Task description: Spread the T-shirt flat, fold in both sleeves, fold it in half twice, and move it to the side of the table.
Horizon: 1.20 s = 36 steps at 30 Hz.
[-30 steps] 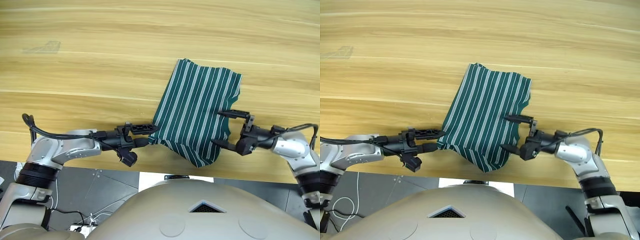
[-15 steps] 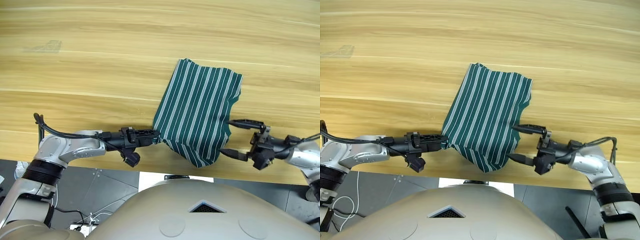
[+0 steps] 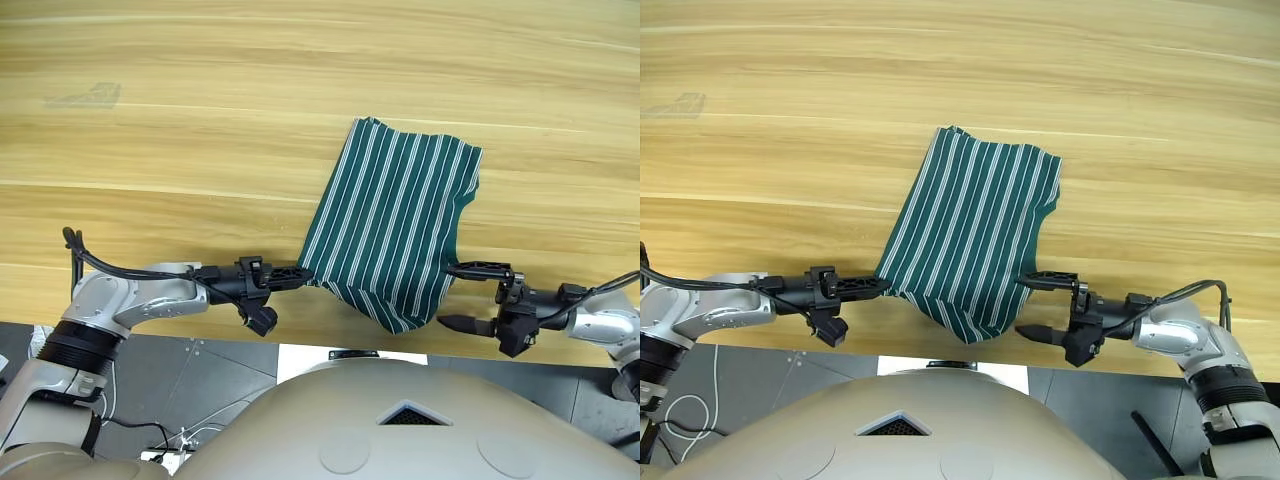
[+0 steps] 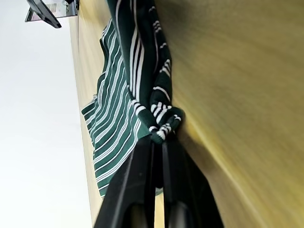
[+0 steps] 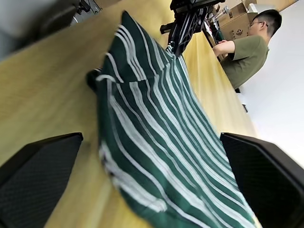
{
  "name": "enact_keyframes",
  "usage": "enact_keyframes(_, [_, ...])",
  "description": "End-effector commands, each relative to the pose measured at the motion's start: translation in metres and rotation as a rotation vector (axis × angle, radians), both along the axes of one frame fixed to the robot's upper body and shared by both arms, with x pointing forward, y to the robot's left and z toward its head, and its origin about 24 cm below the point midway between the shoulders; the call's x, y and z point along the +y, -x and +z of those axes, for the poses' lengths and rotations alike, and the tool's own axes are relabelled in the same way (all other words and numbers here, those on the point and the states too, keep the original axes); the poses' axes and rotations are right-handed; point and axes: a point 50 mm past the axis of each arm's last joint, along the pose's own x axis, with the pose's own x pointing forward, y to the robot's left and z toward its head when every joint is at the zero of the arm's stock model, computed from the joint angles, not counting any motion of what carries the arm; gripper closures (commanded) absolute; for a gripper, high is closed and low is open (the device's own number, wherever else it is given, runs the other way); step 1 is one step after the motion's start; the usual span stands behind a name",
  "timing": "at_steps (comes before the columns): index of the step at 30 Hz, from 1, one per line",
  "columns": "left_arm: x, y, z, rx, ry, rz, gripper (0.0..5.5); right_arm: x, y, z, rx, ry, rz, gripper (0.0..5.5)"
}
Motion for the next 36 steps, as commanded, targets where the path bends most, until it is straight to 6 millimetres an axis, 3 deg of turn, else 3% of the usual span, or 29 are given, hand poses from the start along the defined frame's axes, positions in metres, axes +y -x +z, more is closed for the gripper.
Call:
enact_keyframes(1, [-0.003,0.018,-0.010,0.115,-0.047,0.015,5.45,0.010,0.000,-0.012,0.028,0.036,0.024,0.10])
enact_keyframes(12, [-0.021,0.020,0.016,0.183,0.044,0.073,5.45,0.016,0.008,-0.015,0.129,0.063,0.059,0.10])
enact_keyframes(28, [-0.016,0.016,0.013,0.171,0.017,0.103,5.45,0.012,0.000,-0.012,0.147,0.079,0.039,0.10])
enact_keyframes(31, [-0.015,0.016,0.012,0.168,0.012,0.102,5.45,0.012,-0.001,-0.014,0.155,0.077,0.019,0.33])
enact_keyframes(36, [-0.015,0.018,0.011,0.169,0.012,0.099,5.45,0.012,-0.001,-0.014,0.151,0.075,0.018,1.24])
